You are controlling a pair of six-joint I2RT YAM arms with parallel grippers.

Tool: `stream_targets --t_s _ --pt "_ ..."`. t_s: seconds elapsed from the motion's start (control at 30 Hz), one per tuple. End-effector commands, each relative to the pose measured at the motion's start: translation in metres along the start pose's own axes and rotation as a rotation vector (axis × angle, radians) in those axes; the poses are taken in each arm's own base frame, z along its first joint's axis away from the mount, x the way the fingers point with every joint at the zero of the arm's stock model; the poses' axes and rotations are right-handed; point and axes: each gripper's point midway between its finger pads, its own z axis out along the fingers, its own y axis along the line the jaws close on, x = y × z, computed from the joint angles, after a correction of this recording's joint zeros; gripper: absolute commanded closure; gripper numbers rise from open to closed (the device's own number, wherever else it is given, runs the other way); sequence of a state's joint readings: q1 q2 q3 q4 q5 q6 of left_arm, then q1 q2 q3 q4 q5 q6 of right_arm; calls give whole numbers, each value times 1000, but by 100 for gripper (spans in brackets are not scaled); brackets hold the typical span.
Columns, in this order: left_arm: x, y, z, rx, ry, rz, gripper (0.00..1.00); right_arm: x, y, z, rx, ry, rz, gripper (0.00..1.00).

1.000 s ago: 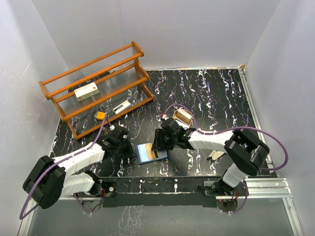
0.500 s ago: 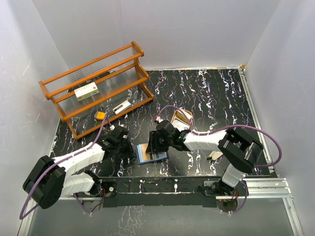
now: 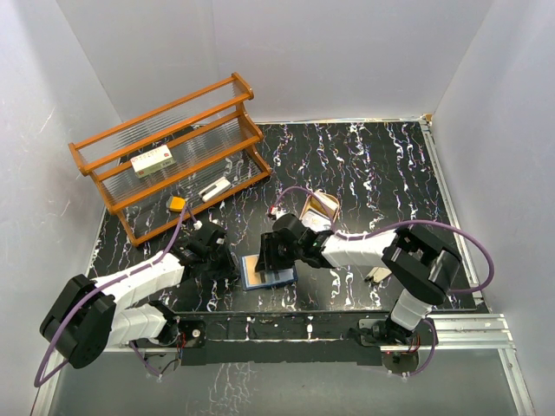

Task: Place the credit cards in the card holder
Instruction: Insert the credit card into the card holder.

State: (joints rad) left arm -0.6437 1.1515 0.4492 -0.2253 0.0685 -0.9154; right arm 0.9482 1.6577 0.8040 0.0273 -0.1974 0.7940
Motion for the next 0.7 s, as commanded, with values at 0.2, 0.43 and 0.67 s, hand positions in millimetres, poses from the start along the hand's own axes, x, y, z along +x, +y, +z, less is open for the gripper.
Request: stream_targets --t_s 0.2,0.43,0.67 --pt "-9 -7 -12 8 -30 23 91 -51 7 -38 104 -116 -186 59" --pt "-23 -29 -30 75 -76 26 58 -90 -2 -74 226 -186 -321 58" --pt "-33 -51 -59 142 -101 72 26 -132 -52 -111 507 -240 -410 54"
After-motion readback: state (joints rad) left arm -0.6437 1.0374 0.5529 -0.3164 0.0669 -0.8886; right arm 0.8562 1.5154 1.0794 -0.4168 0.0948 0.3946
